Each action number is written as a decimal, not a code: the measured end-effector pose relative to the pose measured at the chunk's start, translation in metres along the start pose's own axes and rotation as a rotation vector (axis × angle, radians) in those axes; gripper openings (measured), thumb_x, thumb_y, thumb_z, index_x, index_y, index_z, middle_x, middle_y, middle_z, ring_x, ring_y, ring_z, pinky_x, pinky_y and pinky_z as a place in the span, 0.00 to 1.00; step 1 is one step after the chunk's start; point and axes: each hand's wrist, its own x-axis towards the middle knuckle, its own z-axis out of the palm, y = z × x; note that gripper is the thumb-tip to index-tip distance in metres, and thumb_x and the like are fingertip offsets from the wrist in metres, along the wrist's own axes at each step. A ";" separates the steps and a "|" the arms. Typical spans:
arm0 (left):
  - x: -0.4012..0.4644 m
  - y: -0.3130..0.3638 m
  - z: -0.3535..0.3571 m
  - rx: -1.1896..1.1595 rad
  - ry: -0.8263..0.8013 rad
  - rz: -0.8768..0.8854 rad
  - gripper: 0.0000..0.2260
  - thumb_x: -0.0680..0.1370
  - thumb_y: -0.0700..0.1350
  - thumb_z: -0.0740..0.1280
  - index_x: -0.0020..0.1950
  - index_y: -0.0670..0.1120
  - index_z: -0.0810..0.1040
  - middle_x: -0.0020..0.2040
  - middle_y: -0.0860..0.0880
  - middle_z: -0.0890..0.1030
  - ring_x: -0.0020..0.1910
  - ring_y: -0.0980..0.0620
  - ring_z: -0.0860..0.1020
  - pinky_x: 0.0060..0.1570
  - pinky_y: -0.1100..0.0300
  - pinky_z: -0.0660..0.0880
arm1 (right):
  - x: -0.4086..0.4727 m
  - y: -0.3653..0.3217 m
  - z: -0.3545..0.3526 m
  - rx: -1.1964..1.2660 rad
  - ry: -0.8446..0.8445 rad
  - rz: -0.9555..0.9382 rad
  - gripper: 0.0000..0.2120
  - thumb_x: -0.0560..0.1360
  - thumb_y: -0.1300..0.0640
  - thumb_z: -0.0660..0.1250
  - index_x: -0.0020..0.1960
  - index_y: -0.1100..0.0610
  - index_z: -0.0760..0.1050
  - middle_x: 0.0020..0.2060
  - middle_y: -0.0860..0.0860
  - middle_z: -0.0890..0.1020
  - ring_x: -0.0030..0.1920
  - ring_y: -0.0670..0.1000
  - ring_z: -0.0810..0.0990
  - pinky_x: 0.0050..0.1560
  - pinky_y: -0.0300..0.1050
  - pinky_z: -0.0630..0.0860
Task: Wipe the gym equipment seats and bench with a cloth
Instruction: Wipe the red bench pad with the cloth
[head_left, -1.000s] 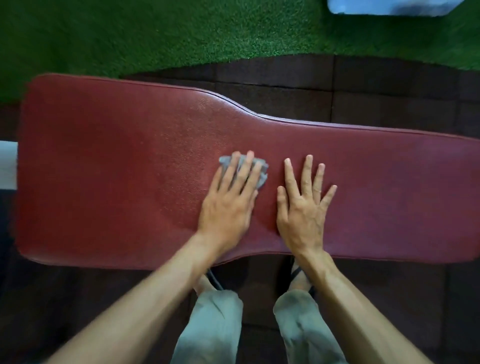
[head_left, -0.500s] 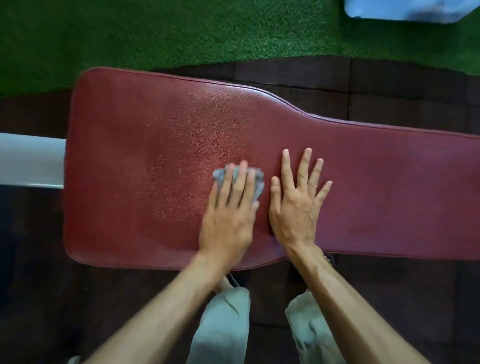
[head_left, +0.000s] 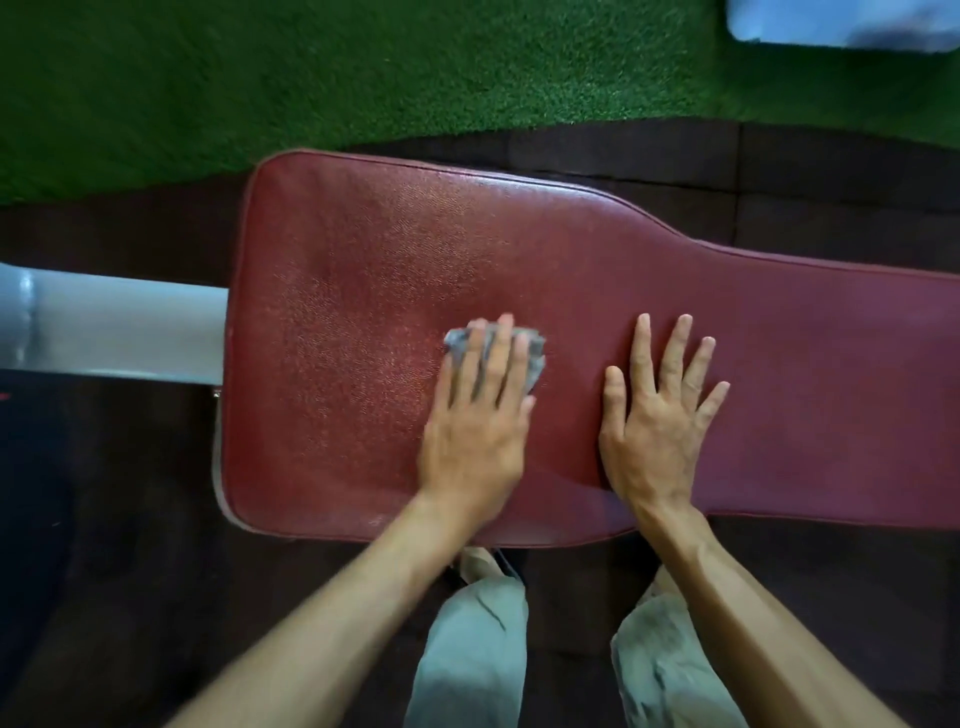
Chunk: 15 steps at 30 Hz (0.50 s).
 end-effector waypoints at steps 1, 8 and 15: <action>0.032 -0.015 -0.005 0.004 0.007 0.051 0.25 0.85 0.48 0.51 0.81 0.43 0.54 0.82 0.43 0.54 0.81 0.41 0.52 0.79 0.45 0.53 | 0.000 0.000 0.000 -0.004 0.002 0.003 0.28 0.82 0.43 0.45 0.81 0.46 0.46 0.81 0.52 0.44 0.80 0.57 0.40 0.76 0.68 0.41; 0.051 -0.159 -0.057 0.146 0.138 -0.352 0.25 0.86 0.50 0.45 0.82 0.41 0.49 0.82 0.40 0.50 0.81 0.38 0.49 0.79 0.42 0.49 | -0.001 0.002 0.001 0.004 -0.004 0.008 0.28 0.82 0.42 0.45 0.80 0.44 0.44 0.81 0.49 0.42 0.80 0.54 0.38 0.77 0.66 0.39; -0.013 0.055 0.011 -0.017 0.028 0.029 0.26 0.83 0.49 0.57 0.80 0.42 0.59 0.81 0.42 0.56 0.80 0.40 0.56 0.77 0.44 0.57 | -0.005 0.028 -0.014 0.022 -0.074 -0.047 0.28 0.81 0.41 0.46 0.80 0.43 0.48 0.81 0.48 0.44 0.80 0.52 0.38 0.76 0.64 0.39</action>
